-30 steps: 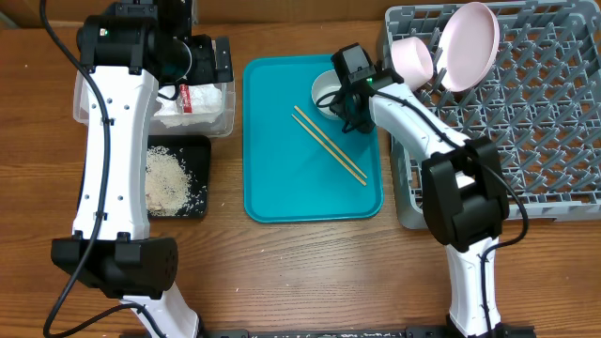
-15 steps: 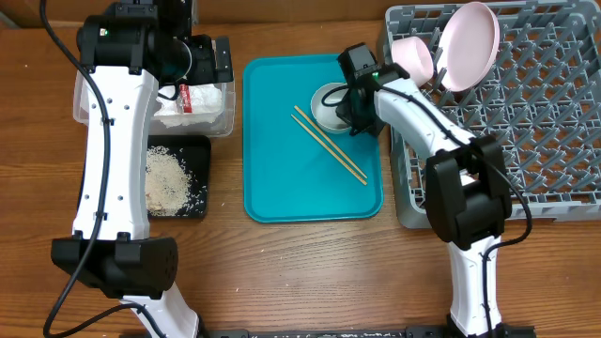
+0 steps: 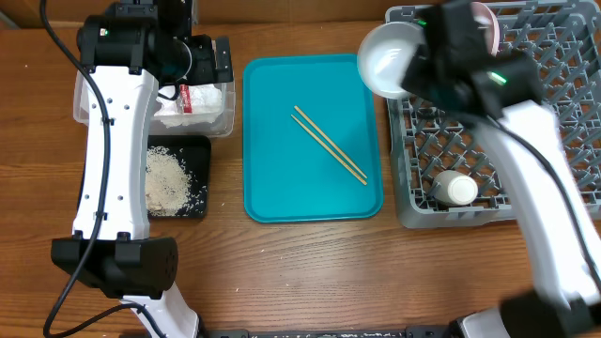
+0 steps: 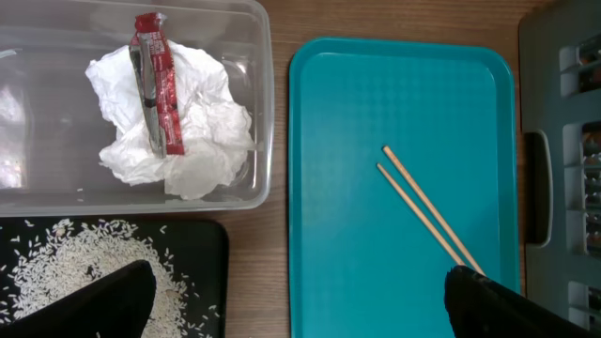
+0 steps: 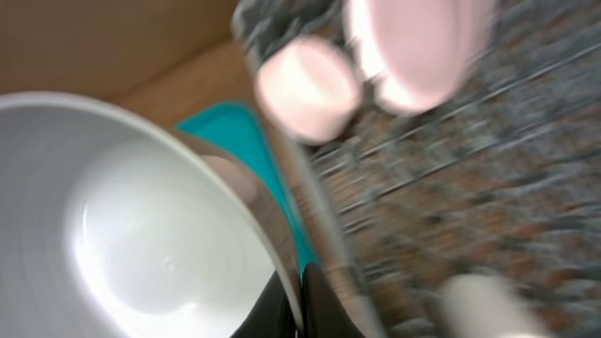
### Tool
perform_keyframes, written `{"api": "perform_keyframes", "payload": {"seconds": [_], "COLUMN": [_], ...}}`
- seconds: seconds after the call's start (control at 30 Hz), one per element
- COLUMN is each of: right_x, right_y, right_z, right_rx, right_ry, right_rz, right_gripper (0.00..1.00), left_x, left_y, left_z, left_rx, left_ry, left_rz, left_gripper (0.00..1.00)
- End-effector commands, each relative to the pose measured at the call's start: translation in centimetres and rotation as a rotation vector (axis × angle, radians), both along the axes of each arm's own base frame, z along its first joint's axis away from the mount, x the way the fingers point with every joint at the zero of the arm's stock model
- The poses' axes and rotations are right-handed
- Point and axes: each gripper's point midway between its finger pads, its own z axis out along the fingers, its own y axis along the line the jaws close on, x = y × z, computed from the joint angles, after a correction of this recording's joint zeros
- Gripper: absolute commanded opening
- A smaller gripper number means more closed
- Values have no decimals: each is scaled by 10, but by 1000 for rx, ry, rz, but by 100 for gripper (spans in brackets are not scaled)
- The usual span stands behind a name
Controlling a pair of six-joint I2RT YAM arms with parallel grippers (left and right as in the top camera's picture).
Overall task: Sort waste into correct bins and load items into the dishwasher
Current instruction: 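Carry the white bowl into the rack beside the plate, release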
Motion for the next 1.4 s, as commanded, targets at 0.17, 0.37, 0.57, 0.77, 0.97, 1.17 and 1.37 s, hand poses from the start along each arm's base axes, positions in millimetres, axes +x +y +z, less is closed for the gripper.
{"api": "perform_keyframes", "payload": {"seconds": [0.17,0.37,0.57,0.77,0.97,1.17,1.37], "right_x": [-59,-61,-35,-8,12,26,36], "right_y": [-76,-91,-102,-114,-115,-110,-108], "right_z": [87,75,9,-22,-51,-66,-62], "right_rx": [-301,-365,-559,-738,-847,-887,-1025], "right_ry": [-200,-162,30,58,94,87,46], "right_rz": [-153,-205,-279,-424,-453,-453,-472], "right_gripper": [4,4,4,4,4,4,4], "left_x": [1,1,1,1,1,1,1], "left_y": [1,1,1,1,1,1,1], "left_z": [5,5,5,5,5,5,5], "left_rx": [10,9,9,9,10,9,10], "left_ry": [-17,-17,-17,-17,-17,-17,-17], "left_rz": [-5,-6,-6,-6,-5,-6,-5], "left_gripper": [100,100,100,100,100,100,100]}}
